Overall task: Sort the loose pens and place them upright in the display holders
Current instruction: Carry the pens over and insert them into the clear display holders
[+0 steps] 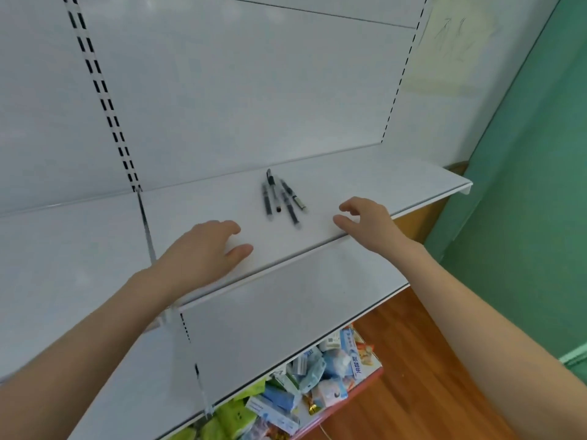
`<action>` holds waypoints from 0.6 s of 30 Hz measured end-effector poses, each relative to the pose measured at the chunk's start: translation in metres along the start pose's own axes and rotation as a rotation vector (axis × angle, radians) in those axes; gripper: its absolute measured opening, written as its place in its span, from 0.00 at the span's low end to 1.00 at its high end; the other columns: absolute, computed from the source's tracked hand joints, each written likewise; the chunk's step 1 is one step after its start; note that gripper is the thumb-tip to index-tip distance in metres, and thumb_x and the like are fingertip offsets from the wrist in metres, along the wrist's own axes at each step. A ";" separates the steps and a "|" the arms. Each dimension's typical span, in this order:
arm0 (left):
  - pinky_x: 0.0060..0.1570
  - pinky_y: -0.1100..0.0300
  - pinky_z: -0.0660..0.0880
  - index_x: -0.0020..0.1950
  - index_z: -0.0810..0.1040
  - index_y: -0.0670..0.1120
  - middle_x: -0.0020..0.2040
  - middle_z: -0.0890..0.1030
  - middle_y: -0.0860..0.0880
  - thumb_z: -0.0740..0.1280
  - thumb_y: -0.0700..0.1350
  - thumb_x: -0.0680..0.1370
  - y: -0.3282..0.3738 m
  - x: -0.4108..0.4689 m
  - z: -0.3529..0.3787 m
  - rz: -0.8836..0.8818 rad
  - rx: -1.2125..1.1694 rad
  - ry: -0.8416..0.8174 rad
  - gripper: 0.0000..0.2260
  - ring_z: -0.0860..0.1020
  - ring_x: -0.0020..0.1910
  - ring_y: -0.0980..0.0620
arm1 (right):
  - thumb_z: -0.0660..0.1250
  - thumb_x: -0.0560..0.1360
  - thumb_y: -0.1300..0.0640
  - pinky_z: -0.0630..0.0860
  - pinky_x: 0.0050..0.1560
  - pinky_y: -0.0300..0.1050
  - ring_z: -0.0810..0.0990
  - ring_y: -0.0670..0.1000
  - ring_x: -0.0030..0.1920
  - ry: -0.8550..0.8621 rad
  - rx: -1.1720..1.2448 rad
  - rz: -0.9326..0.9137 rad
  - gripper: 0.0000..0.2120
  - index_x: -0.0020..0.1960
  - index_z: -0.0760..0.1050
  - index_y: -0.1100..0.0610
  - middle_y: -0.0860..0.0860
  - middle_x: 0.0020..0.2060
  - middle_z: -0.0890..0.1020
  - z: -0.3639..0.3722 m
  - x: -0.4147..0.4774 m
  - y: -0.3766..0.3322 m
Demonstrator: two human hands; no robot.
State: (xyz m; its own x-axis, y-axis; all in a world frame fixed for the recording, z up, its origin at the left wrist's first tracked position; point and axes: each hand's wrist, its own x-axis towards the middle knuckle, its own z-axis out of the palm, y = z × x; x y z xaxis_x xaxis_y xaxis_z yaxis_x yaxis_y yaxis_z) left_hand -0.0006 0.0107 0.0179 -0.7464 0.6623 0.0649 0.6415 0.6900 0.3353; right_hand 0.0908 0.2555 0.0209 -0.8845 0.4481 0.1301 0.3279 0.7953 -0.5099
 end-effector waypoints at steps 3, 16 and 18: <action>0.56 0.56 0.68 0.64 0.70 0.41 0.60 0.76 0.42 0.58 0.55 0.78 0.009 0.047 0.005 -0.063 0.065 -0.002 0.22 0.73 0.59 0.44 | 0.61 0.77 0.54 0.66 0.54 0.39 0.73 0.53 0.60 -0.012 0.025 -0.004 0.17 0.63 0.71 0.61 0.55 0.60 0.76 0.005 0.023 0.004; 0.29 0.61 0.56 0.29 0.59 0.46 0.28 0.62 0.50 0.69 0.64 0.66 0.038 0.162 0.006 -0.189 0.069 -0.172 0.27 0.61 0.27 0.53 | 0.65 0.72 0.54 0.76 0.58 0.54 0.79 0.59 0.55 -0.296 -0.166 -0.098 0.19 0.59 0.74 0.65 0.59 0.55 0.80 0.020 0.115 -0.016; 0.29 0.61 0.57 0.30 0.60 0.45 0.30 0.62 0.50 0.69 0.61 0.68 0.039 0.170 0.005 -0.193 0.079 -0.209 0.25 0.61 0.28 0.54 | 0.63 0.73 0.57 0.76 0.57 0.52 0.78 0.57 0.55 -0.309 -0.187 -0.113 0.16 0.58 0.74 0.63 0.58 0.54 0.80 0.016 0.128 -0.012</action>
State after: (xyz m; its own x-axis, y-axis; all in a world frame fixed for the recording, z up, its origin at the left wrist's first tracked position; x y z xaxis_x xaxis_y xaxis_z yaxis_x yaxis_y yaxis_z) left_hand -0.1011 0.1514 0.0378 -0.8082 0.5572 -0.1905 0.5094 0.8239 0.2484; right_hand -0.0318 0.2973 0.0302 -0.9677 0.2314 -0.1002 0.2518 0.9065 -0.3389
